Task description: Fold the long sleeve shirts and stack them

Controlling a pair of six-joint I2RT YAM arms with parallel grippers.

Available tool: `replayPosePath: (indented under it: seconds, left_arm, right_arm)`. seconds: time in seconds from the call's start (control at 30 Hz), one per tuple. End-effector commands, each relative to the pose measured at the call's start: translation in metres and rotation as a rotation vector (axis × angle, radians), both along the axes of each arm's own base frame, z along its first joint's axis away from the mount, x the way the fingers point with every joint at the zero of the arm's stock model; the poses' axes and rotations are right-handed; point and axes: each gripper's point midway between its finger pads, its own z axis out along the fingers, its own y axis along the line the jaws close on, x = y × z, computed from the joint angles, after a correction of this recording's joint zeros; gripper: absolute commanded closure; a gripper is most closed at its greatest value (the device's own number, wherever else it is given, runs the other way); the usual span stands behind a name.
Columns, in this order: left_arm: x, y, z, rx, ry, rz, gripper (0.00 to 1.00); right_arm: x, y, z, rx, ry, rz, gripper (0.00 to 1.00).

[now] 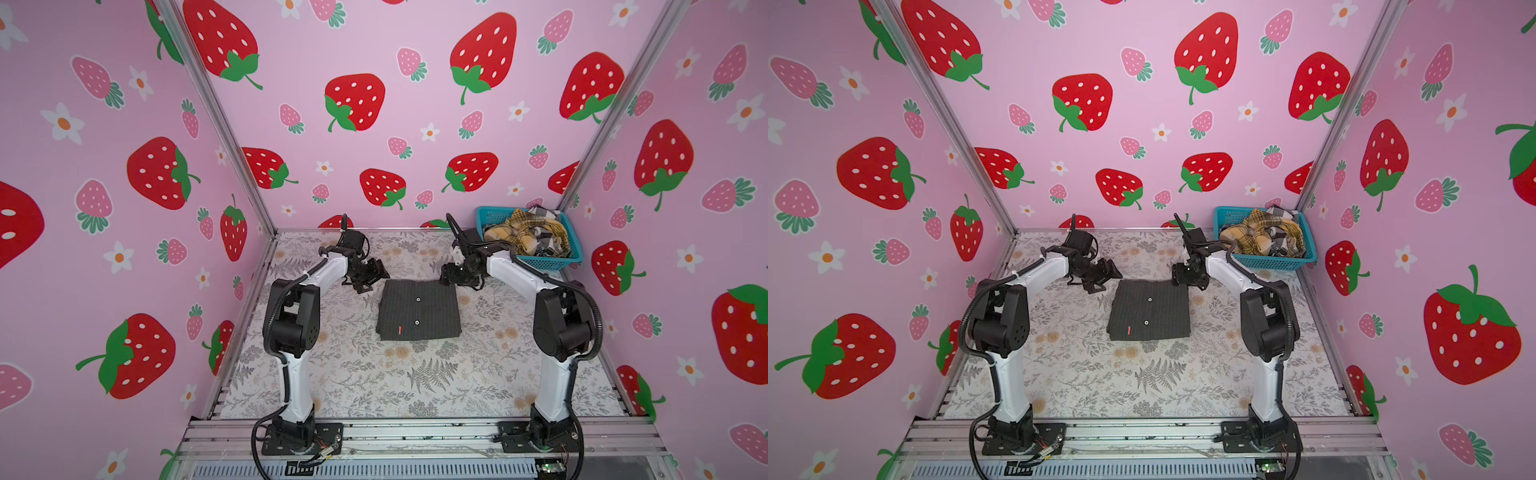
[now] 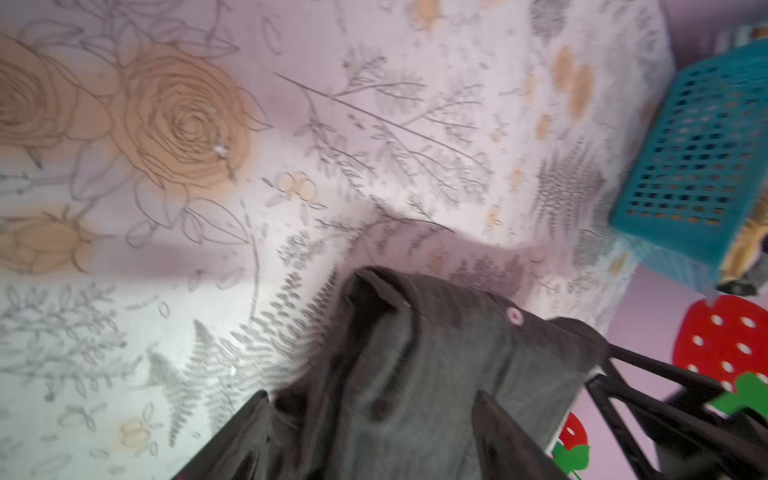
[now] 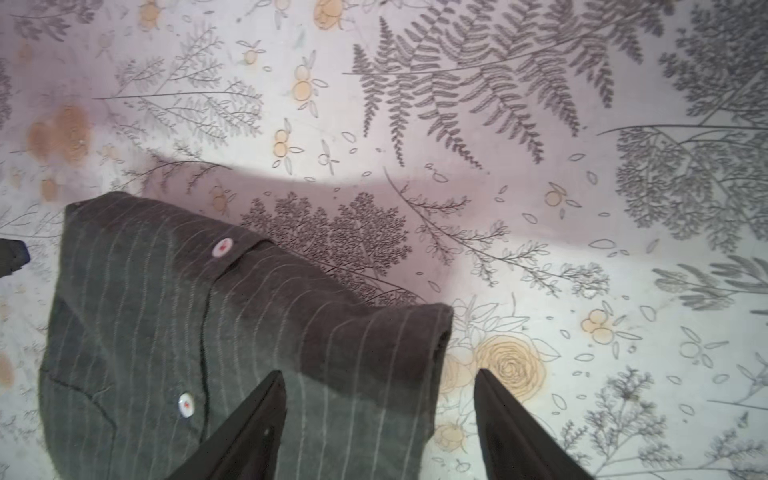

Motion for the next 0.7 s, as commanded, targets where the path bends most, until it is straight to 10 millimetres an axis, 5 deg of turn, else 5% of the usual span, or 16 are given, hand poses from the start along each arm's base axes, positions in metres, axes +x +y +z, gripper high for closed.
replayPosePath:
  seconds: [0.0,0.2,0.6,0.67]
  left_arm:
    - [0.012,-0.005,0.007,0.001,-0.042,-0.039,0.22]
    - [0.028,-0.022,-0.002,-0.085,-0.023,-0.03,0.34]
    - [0.025,-0.037,0.001,-0.178,-0.018,-0.04,0.98]
    - [0.022,-0.036,0.008,-0.193,-0.027,-0.031,1.0]
  right_arm:
    - [0.003,-0.005,-0.013,-0.031,-0.005,0.004,0.25]
    - [0.007,-0.002,-0.027,-0.02,0.007,0.003,0.34]
    - [0.011,0.015,-0.033,0.062,-0.007,0.03,0.76]
    - [0.011,0.017,-0.029,0.075,-0.015,0.033,0.83]
